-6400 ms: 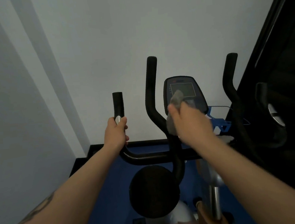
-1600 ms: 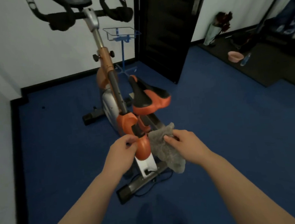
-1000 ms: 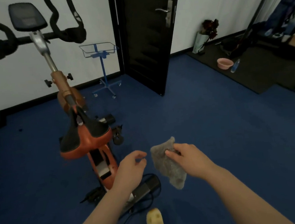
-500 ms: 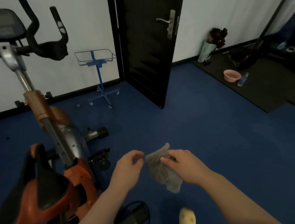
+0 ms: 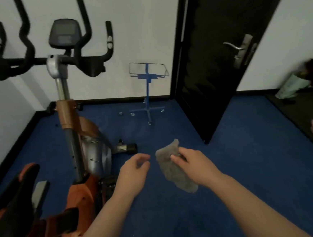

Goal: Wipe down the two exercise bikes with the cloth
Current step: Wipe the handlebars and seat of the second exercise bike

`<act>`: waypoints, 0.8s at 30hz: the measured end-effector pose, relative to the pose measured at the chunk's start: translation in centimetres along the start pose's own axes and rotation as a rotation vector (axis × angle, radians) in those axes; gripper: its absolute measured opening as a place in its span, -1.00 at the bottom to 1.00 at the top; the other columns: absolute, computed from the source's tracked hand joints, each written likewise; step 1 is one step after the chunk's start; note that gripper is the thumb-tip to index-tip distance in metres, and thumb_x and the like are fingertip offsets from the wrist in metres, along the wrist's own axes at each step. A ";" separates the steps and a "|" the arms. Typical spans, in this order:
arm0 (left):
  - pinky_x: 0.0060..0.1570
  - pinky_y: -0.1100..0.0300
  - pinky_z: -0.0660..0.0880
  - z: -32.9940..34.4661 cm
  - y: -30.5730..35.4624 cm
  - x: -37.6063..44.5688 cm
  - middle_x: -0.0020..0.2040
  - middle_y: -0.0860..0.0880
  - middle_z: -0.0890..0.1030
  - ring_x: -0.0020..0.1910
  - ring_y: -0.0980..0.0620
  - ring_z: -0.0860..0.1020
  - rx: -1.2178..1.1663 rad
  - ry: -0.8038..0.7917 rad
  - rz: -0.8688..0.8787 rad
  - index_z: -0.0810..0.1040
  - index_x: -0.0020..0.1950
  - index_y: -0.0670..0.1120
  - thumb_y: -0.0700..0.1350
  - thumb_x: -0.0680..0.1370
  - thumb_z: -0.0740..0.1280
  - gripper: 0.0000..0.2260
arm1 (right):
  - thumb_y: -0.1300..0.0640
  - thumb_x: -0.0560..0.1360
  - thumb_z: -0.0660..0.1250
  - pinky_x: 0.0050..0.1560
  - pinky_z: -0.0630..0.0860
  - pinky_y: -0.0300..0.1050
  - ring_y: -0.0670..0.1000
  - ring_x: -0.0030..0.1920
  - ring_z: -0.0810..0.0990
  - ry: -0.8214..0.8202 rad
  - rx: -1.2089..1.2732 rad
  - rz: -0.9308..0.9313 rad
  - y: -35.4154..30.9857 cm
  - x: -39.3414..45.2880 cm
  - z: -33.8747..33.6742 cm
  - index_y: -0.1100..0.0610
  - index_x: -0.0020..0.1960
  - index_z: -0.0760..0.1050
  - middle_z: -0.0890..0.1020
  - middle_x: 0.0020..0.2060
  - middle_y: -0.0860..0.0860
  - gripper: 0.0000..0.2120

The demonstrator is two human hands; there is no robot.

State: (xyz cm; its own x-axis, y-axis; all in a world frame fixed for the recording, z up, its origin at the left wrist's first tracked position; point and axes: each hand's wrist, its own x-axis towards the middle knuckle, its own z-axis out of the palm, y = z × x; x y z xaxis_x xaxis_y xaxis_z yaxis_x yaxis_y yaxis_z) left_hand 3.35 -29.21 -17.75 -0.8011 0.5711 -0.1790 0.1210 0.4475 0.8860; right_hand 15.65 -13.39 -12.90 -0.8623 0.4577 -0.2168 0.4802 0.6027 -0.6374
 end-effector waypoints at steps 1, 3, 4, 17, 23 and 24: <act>0.12 0.22 0.45 -0.3 0.0 0.3 0.05 0.19 0.58 0.06 0.24 0.52 0.004 0.027 -0.015 0.57 0.09 0.13 -0.14 0.58 0.31 -0.82 | -0.17 0.61 0.15 -0.13 0.58 0.00 -0.10 -0.20 0.60 -0.008 0.010 -0.016 -0.2 1.2 -0.4 -0.05 -0.09 0.48 0.61 -0.23 -0.10 -0.74; 0.11 0.24 0.45 -1.6 -0.6 1.2 0.05 0.16 0.59 0.08 0.21 0.53 0.017 0.083 -0.065 0.57 0.10 0.10 -0.15 0.58 0.31 -0.82 | -0.17 0.61 0.15 -0.06 0.58 0.10 -0.06 -0.16 0.63 -0.026 0.051 -0.052 -0.8 3.9 -0.6 0.00 -0.02 0.52 0.65 -0.19 -0.06 -0.71; 0.10 0.25 0.44 -2.5 -1.0 2.0 0.05 0.15 0.59 0.09 0.18 0.54 0.013 0.116 -0.100 0.57 0.10 0.08 -0.17 0.58 0.31 -0.82 | -0.17 0.61 0.15 -0.05 0.58 0.12 -0.05 -0.15 0.63 -0.034 0.072 -0.069 -1.3 5.3 -0.6 0.01 0.00 0.52 0.66 -0.17 -0.05 -0.71; -0.08 0.48 0.40 -13.2 0.4 19.7 0.03 0.18 0.60 0.05 0.28 0.53 -0.054 0.269 -0.049 0.57 0.12 0.09 -0.16 0.59 0.29 -0.81 | -0.14 0.61 0.17 -0.01 0.61 0.04 -0.18 -0.11 0.62 0.002 0.281 -0.181 -11.0 25.8 -0.6 -0.22 0.04 0.52 0.66 -0.13 -0.16 -0.85; 0.09 0.16 0.54 -17.9 0.9 25.0 0.03 0.08 0.63 0.05 0.18 0.57 -0.072 0.328 -0.064 0.58 0.10 0.15 -0.11 0.59 0.30 -0.82 | -0.10 0.59 0.21 -0.05 0.60 0.12 -0.05 -0.13 0.65 0.059 0.433 -0.170 -14.3 31.4 0.8 -0.02 -0.05 0.56 0.67 -0.16 -0.02 -0.78; 0.07 0.18 0.54 -18.1 1.0 25.6 0.02 0.09 0.63 0.05 0.18 0.58 -0.089 0.326 -0.055 0.57 0.09 0.17 -0.11 0.59 0.30 -0.82 | -0.09 0.59 0.22 -0.06 0.61 0.11 -0.01 -0.12 0.65 0.073 0.468 -0.163 -14.8 32.4 0.9 0.03 -0.05 0.57 0.67 -0.16 0.02 -0.76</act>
State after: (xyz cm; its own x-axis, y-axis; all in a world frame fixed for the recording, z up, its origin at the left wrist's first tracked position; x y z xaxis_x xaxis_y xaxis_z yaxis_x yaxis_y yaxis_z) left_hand -27.65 -26.56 -13.73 -0.9519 0.2915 -0.0948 0.0320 0.4019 0.9151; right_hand -19.48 -8.05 -11.13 -0.8986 0.4364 -0.0454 0.2023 0.3201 -0.9255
